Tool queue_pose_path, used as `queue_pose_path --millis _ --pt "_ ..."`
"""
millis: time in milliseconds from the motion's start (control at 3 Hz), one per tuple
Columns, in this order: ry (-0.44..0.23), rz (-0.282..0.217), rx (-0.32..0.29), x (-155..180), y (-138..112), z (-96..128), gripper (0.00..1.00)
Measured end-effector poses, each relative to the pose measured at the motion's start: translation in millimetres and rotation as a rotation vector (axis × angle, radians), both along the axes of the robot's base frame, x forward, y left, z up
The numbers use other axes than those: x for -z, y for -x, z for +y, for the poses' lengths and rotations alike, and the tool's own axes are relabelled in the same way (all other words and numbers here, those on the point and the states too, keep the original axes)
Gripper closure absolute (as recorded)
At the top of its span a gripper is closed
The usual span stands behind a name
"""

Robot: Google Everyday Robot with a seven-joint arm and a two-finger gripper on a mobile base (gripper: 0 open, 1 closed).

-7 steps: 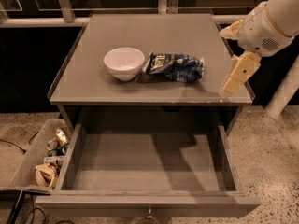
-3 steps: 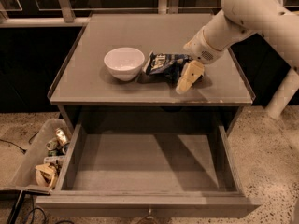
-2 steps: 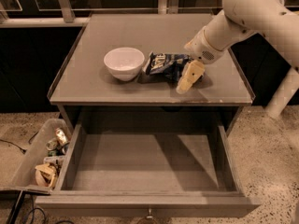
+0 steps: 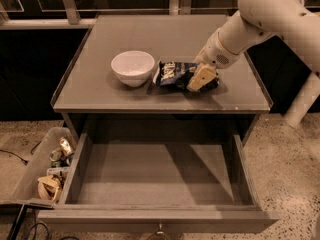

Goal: Place blue chip bag into top drawer

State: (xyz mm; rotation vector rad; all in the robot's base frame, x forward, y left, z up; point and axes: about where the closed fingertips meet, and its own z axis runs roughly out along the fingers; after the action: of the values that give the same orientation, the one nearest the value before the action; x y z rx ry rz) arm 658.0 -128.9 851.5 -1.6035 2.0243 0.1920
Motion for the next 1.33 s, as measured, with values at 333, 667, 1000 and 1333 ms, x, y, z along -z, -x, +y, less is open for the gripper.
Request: queue_pose_path --millis 333,667,1000,1333 --pt "0.0 0.0 0.0 0 0 0 0.65" --pt "0.001 0.001 -0.001 0 0 0 0.89" --pt "0.005 -0.002 -0.021 -15 9 -3 1.0" --pt "0.007 -0.001 -0.056 -34 34 -7 1.0"
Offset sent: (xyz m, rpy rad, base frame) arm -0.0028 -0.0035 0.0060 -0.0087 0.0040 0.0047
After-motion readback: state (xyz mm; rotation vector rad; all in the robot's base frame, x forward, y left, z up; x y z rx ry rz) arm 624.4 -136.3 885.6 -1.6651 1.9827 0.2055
